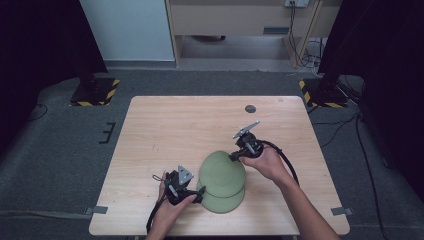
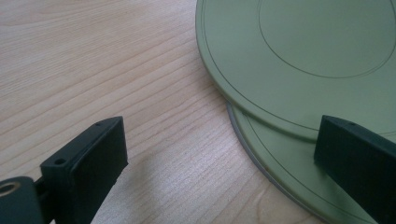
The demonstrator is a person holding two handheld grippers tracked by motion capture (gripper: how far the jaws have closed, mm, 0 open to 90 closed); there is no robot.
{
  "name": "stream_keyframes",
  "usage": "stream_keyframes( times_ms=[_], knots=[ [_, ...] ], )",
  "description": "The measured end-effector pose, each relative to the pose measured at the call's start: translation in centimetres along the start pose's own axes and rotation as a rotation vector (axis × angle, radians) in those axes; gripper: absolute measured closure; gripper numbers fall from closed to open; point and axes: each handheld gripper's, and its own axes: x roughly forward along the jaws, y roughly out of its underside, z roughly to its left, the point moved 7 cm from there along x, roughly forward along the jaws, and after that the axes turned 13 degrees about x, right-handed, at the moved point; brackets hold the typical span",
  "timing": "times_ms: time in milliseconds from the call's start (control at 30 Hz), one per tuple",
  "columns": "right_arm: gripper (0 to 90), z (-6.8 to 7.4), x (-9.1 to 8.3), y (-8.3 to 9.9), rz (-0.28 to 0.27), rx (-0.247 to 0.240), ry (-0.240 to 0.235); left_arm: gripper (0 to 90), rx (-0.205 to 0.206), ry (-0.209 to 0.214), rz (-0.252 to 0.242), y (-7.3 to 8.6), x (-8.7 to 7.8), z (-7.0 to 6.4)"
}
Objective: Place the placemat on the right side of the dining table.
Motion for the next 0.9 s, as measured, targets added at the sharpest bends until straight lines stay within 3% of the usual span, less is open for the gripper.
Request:
stream_keyframes(
  times_ms=[300, 900],
  knots=[
    [85.7, 0.5, -1.3, -0.5, -0.023, -0.008, -0.016, 1.9, -0.005, 0.001, -0.001, 0.0, 0.1, 0.0],
    [85.8, 0.9, -2.2, -1.2, -0.046, -0.017, -0.008, 2.0, -0.004, 0.004, 0.000, 0.0, 0.1, 0.0]
  ],
)
